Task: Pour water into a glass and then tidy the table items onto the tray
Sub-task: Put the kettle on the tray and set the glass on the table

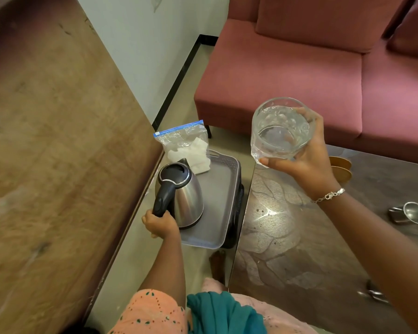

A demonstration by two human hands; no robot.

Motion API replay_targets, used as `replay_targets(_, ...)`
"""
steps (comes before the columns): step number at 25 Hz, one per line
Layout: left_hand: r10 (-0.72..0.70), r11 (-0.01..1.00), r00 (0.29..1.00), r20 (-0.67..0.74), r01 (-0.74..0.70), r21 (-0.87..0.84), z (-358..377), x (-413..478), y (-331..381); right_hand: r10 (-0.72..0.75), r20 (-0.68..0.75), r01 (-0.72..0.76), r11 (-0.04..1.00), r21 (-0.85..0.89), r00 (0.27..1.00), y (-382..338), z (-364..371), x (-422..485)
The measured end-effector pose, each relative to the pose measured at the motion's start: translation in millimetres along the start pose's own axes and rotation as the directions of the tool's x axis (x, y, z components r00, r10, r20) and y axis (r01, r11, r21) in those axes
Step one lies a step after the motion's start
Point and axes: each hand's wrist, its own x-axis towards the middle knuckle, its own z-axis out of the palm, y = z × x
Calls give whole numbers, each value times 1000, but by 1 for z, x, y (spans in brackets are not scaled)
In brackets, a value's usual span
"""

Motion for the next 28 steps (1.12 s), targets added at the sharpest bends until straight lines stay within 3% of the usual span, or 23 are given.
replay_targets(5,-50,997,998,29,52,-57,-2,9,-22,16,-33,-16,1000,7,999,2,0,-3)
replay_targets(9,-174,979,979,109,184,-84,0,7,-34,25,-37,-25,1000,0,999,4,1,-6)
replay_targets(14,-227,972,955,190,234,-18,-2,9,-31,35,-43,-35,999,-6,998,6,2,-12)
replay_targets(17,-87,994,981,174,74,80,-5,3,-12,46,-58,-46,999,0,997,10,4,-15)
replay_targets(19,178,975,964,197,-199,94,-6,-14,18,50,-68,-51,999,-10,996,11,4,-16)
replay_targets(21,383,923,869,311,-374,-91,-7,-42,60,58,-84,-60,998,-22,995,12,5,-19)
replay_targets(23,425,900,743,516,-290,-325,-13,-79,106,63,-113,-67,997,-30,992,15,5,-23)
replay_targets(25,417,905,548,725,-180,-385,-23,-113,143,76,-129,-82,996,-38,989,17,7,-26)
replay_targets(28,239,967,192,952,38,-251,-31,-141,167,77,-168,-84,996,-37,983,16,7,-32)
